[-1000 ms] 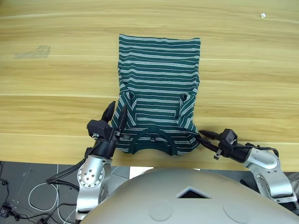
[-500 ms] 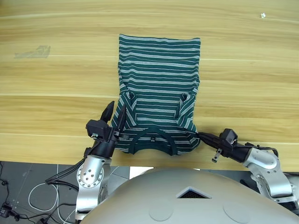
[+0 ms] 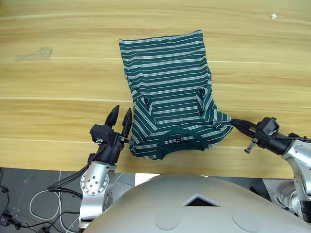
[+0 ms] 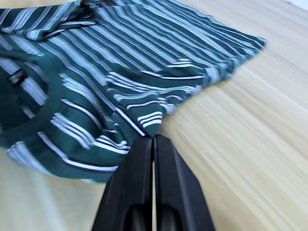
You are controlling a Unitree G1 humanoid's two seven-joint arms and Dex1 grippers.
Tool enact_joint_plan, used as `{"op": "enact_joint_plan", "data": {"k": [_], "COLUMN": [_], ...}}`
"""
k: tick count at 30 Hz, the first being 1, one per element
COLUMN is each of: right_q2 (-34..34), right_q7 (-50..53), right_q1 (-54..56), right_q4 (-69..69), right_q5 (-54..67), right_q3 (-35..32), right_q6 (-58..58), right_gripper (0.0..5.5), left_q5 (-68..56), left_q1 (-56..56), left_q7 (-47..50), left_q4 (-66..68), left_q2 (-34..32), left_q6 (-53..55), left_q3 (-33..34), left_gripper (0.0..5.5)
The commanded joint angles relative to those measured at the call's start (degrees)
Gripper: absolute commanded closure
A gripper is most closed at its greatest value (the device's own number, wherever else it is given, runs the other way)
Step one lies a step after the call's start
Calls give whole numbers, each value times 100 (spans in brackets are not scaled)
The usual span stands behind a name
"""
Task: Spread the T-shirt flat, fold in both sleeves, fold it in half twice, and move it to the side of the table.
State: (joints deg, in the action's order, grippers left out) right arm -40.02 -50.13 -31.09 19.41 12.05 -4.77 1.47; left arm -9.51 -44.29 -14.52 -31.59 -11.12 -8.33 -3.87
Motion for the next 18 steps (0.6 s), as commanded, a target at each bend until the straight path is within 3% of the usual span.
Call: {"op": "enact_joint_plan", "data": {"k": [1,9,16,18], "right_q2": [-499,-865,-803,-712], "right_q7": [212,883,701,512], "right_q1": [-352,-472,-620,-716], "right_q4": [94,113,398,613], "right_q5": [-1620,-3406,-2769,-2208], "right_q3": [503,628,614,627], "right_q6": [593,865,705,487], "right_gripper": [545,545,545,519], "left_q5": [37,33,48,50], "left_q1": [12,-26,-44,-45], "left_q7": [-4,-5,-12,-5], "left_q4": [-39,-47,-14,-8], "left_q2": [-17,9,5,6], "left_q6": [74,79,38,26], "left_q3": [-17,-114,-183,-179], "left_gripper": [377,377,377,377]}}
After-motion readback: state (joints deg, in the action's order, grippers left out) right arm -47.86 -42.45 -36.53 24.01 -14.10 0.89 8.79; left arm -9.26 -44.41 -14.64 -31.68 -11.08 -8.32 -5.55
